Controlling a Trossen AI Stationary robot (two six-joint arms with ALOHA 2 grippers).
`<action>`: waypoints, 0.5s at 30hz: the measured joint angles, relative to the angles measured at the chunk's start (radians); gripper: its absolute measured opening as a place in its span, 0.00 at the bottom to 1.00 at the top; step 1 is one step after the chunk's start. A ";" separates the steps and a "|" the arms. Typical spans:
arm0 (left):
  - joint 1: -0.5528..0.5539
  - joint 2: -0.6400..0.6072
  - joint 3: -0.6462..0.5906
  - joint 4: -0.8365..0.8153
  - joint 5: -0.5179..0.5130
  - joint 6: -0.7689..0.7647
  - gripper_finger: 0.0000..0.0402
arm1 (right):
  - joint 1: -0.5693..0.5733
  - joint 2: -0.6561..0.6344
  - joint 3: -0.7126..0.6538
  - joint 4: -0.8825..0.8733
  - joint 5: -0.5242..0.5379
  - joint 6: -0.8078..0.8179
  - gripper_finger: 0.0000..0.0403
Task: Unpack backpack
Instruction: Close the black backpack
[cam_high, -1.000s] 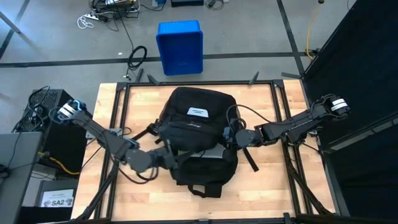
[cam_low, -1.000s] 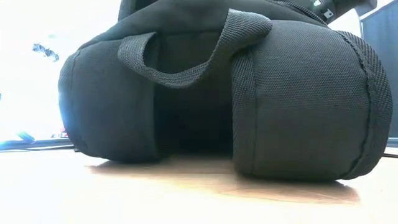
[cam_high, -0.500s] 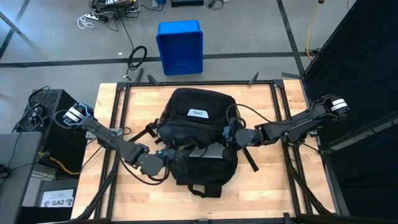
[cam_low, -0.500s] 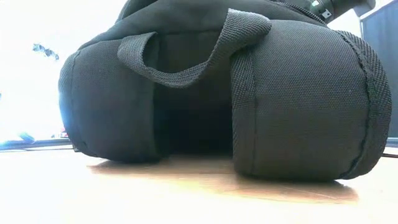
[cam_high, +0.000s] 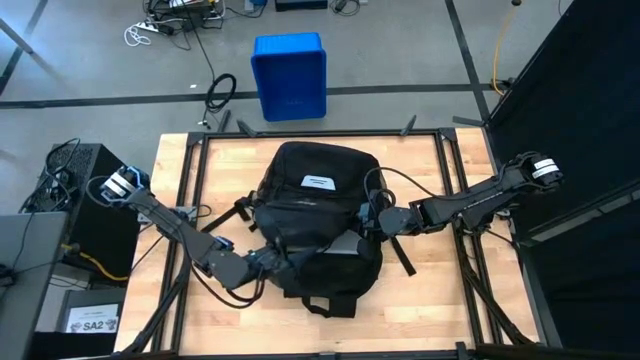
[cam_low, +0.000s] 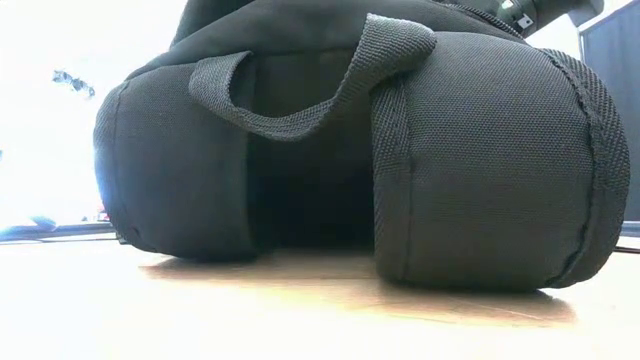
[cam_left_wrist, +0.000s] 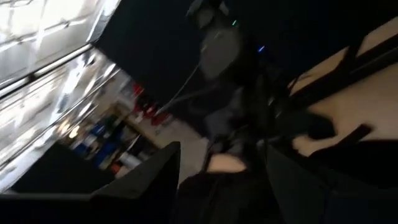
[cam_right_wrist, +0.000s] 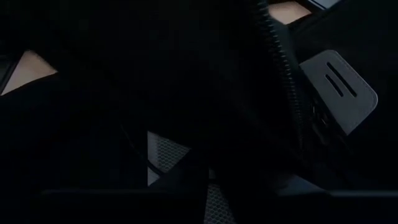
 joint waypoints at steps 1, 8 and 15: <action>0.000 0.000 0.000 0.013 0.032 -0.004 0.52 | 0.000 0.000 0.000 0.000 0.000 0.001 0.12; 0.071 0.030 0.000 0.006 0.185 -0.172 0.52 | 0.000 0.000 0.000 0.001 -0.001 0.000 0.13; 0.194 0.124 -0.002 -0.034 0.202 -0.297 0.52 | 0.000 0.000 0.000 0.015 0.000 -0.002 0.12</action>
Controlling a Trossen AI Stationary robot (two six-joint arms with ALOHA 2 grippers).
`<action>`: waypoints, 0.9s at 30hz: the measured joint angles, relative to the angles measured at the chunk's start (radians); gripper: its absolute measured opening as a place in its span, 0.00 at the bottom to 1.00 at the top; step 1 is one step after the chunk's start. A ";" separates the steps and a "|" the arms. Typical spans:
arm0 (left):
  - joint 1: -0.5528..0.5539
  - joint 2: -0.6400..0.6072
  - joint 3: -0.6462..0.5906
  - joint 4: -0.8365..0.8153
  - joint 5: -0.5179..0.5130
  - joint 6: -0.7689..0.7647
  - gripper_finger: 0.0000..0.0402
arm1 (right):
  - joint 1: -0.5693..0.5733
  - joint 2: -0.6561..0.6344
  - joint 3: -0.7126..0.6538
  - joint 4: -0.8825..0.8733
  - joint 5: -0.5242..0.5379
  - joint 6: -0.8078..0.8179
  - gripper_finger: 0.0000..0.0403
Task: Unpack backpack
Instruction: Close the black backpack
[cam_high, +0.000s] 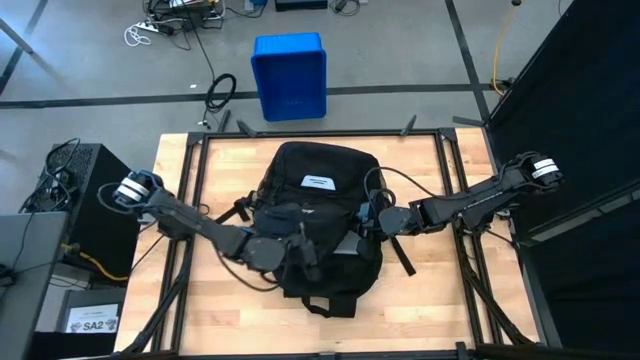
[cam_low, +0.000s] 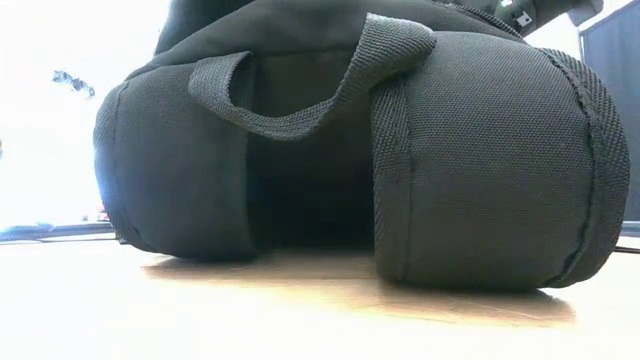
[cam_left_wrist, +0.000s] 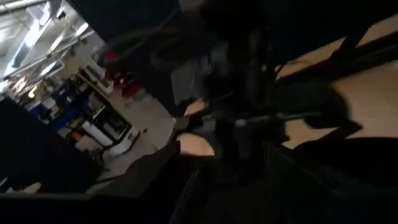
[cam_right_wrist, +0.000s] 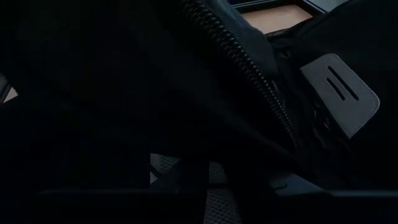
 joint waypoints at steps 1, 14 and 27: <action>0.016 0.008 0.000 -0.009 0.006 -0.013 0.52 | 0.000 0.000 0.000 -0.001 0.001 0.000 0.12; 0.143 0.018 0.000 -0.191 0.233 -0.254 0.52 | 0.000 0.000 0.000 -0.004 0.001 0.002 0.12; 0.237 0.090 0.003 -0.292 0.283 -0.296 0.43 | 0.009 -0.006 0.000 -0.045 0.003 -0.038 0.13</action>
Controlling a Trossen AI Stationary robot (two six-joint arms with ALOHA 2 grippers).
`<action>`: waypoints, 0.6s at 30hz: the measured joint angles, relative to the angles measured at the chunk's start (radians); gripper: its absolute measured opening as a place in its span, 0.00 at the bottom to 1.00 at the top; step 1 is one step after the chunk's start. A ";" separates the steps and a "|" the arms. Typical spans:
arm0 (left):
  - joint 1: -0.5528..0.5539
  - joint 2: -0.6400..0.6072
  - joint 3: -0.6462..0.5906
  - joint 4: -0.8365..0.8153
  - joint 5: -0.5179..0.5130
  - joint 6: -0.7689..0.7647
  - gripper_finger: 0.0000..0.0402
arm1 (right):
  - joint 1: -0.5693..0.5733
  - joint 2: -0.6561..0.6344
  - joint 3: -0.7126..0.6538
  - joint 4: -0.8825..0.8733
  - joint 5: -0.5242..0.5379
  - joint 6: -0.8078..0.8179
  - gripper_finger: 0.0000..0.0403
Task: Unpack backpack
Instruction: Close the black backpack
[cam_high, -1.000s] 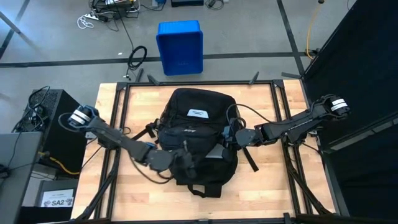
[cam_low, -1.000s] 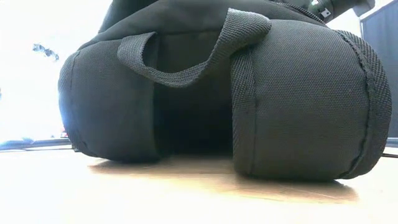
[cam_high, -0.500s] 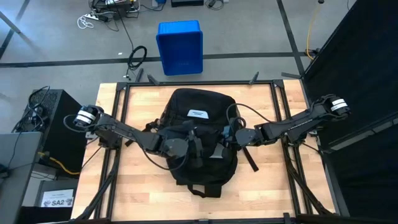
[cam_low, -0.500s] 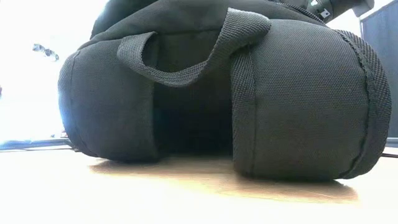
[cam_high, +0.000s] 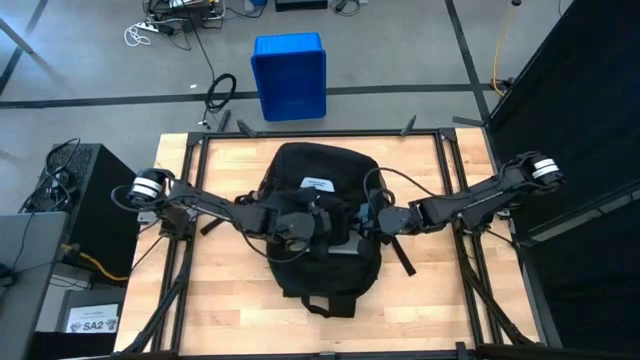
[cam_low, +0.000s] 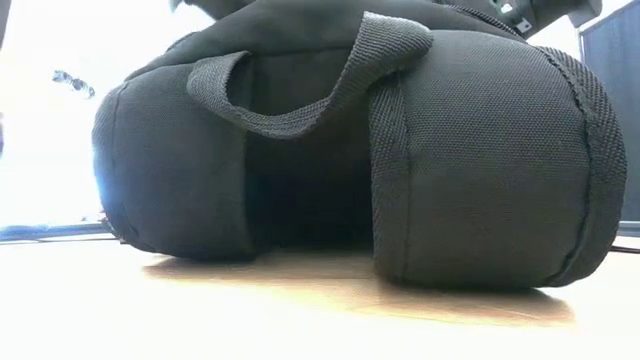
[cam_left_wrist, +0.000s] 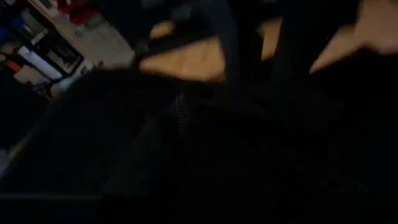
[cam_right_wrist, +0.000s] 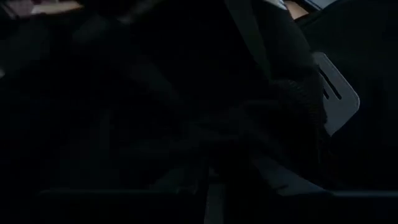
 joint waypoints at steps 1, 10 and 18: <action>0.005 0.006 0.000 -0.021 0.001 -0.013 0.40 | 0.005 -0.006 0.000 -0.020 -0.007 0.001 0.13; 0.012 0.012 -0.001 -0.036 -0.028 -0.030 0.02 | 0.019 -0.011 0.001 -0.325 -0.161 0.094 0.11; 0.012 0.010 -0.002 -0.034 -0.103 -0.005 0.00 | 0.021 -0.010 0.001 -0.479 -0.081 0.122 0.05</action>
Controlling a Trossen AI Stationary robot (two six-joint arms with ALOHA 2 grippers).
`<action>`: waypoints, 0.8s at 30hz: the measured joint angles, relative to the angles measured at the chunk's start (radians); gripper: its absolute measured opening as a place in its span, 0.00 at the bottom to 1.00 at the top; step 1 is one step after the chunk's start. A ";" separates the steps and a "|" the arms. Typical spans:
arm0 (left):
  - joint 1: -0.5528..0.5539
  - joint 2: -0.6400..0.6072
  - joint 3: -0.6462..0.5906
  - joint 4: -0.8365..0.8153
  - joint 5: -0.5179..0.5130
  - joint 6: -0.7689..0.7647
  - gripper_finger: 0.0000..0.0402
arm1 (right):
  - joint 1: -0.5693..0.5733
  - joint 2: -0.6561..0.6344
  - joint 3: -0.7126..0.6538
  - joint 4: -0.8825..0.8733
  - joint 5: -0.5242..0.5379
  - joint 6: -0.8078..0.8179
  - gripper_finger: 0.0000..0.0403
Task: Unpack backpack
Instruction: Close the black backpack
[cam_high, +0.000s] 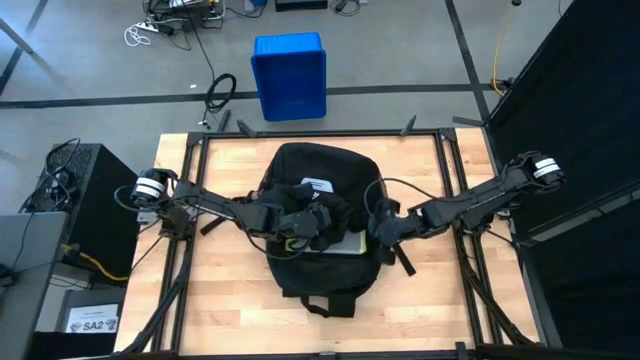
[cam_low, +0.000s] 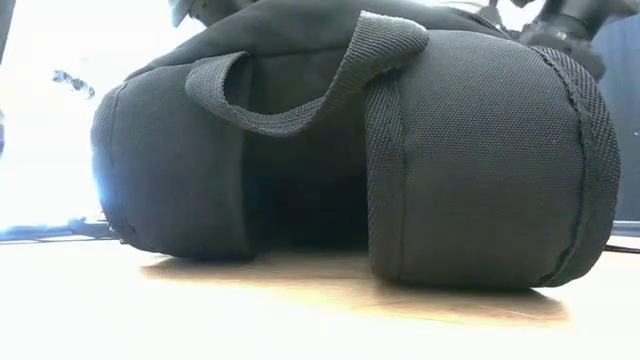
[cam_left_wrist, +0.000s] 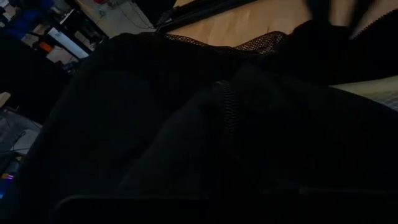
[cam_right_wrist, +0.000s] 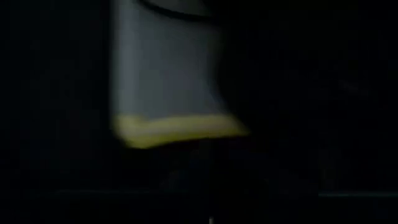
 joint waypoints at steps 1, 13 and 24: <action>0.000 0.000 0.000 -0.002 0.000 0.000 0.00 | -0.003 0.000 0.000 -0.023 0.037 0.010 0.05; 0.000 -0.002 0.000 -0.009 0.014 0.000 0.00 | -0.102 0.000 0.000 -0.126 0.228 0.045 0.01; -0.001 -0.003 -0.001 -0.026 0.015 0.000 0.00 | -0.093 0.000 -0.001 -0.076 -0.042 -0.097 0.07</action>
